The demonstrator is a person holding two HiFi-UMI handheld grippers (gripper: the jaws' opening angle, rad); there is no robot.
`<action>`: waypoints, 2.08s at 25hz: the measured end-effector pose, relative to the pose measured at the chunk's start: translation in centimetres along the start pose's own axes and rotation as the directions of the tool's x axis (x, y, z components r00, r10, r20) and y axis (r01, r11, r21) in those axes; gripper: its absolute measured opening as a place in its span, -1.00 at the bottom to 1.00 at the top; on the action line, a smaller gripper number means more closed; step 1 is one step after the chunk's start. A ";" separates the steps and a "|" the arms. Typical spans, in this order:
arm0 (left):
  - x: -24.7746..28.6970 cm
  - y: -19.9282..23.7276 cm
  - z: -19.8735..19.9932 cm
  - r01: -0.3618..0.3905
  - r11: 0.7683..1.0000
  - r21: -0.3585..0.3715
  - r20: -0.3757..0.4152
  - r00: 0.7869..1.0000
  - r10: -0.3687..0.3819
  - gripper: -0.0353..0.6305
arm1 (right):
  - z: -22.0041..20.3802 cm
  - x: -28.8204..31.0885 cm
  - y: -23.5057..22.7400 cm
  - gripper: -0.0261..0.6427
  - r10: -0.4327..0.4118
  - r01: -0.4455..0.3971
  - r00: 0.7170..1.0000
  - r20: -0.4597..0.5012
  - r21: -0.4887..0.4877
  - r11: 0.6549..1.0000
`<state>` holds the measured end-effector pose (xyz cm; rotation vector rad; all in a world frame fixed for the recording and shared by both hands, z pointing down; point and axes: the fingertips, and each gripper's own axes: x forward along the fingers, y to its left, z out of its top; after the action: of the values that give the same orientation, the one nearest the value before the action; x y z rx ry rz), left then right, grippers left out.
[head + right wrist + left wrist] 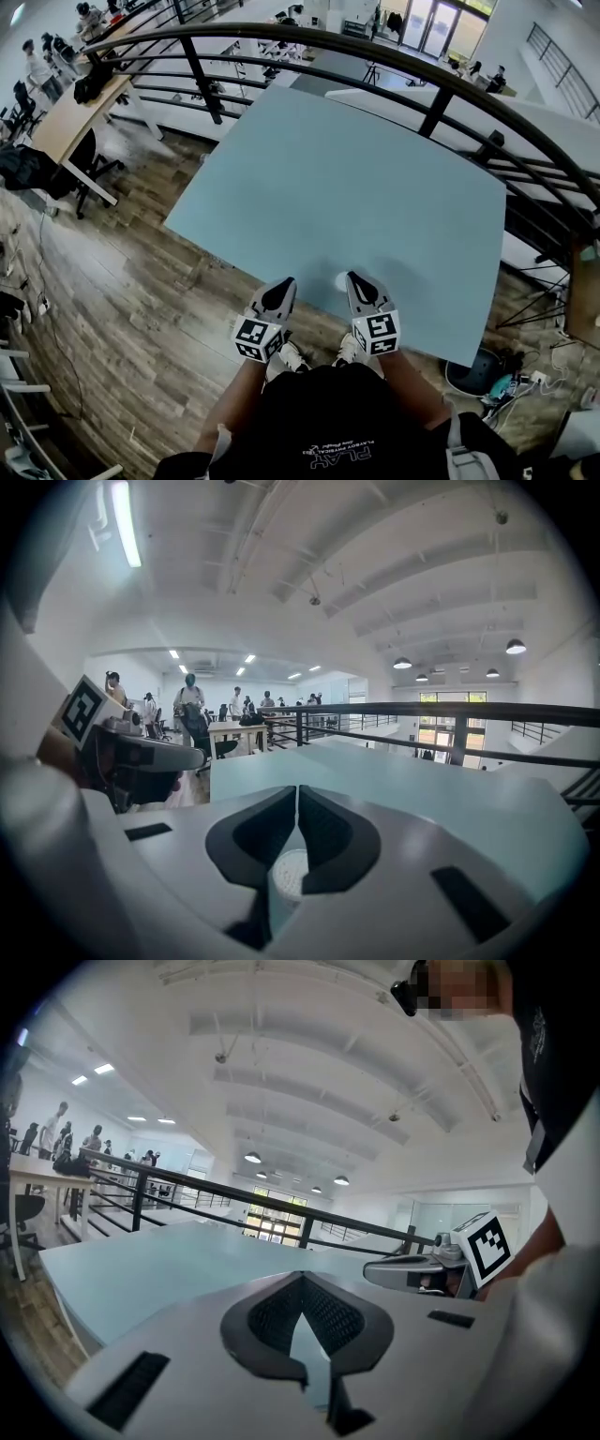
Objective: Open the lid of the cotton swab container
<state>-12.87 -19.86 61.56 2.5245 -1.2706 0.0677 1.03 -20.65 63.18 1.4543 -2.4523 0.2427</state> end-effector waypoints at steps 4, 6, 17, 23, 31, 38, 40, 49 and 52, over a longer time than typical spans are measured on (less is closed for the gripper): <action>0.3 -0.2 -1.1 -0.013 0.999 -0.032 -0.015 1.000 0.013 -0.86 | -0.9 -0.4 -0.3 -0.86 -0.013 0.013 1.000 -0.014 -0.006 1.000; 0.4 -0.5 -1.8 -0.017 0.999 -0.040 -0.025 1.000 0.016 -0.86 | -1.4 -0.7 -0.4 -0.86 -0.001 0.001 1.000 -0.020 -0.008 1.000; 0.9 -1.1 -4.3 -0.057 0.995 -0.078 -0.065 0.997 0.052 -0.86 | -5.5 -1.4 -0.2 -0.42 0.076 -0.075 0.992 -0.100 0.013 0.997; 0.9 -1.1 -5.3 -0.073 0.994 -0.085 -0.104 0.993 0.064 -0.86 | -8.3 0.0 0.0 -0.18 0.090 -0.087 0.982 -0.163 0.028 0.996; 0.7 -0.8 -6.1 -0.097 0.992 -0.077 -0.126 0.988 0.086 -0.86 | -11.2 1.5 -0.3 -0.08 0.109 -0.106 0.971 -0.212 0.027 0.994; 0.8 -0.8 -6.6 -0.110 0.990 -0.092 -0.141 0.985 0.097 -0.86 | -12.9 3.2 -0.3 -0.05 0.145 -0.152 0.956 -0.254 -0.006 0.988; 0.8 -0.8 -6.5 -0.111 0.989 -0.100 -0.137 0.986 0.097 -0.86 | -13.4 3.6 -0.3 -0.05 0.149 -0.157 0.954 -0.259 -0.012 0.987; 0.4 -0.9 -7.3 -0.113 0.993 -0.043 -0.158 0.982 0.105 -0.86 | -13.3 3.6 -0.2 -0.15 0.146 -0.151 0.959 -0.242 -0.005 0.989; 0.7 -0.8 -7.3 -0.121 0.991 -0.059 -0.155 0.982 0.111 -0.86 | -12.8 3.9 -0.5 -0.16 0.148 -0.149 0.962 -0.231 0.012 0.989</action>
<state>-11.11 -17.82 68.44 2.3374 -1.3341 0.2341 1.65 -20.45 76.53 1.1671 -2.3691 0.4123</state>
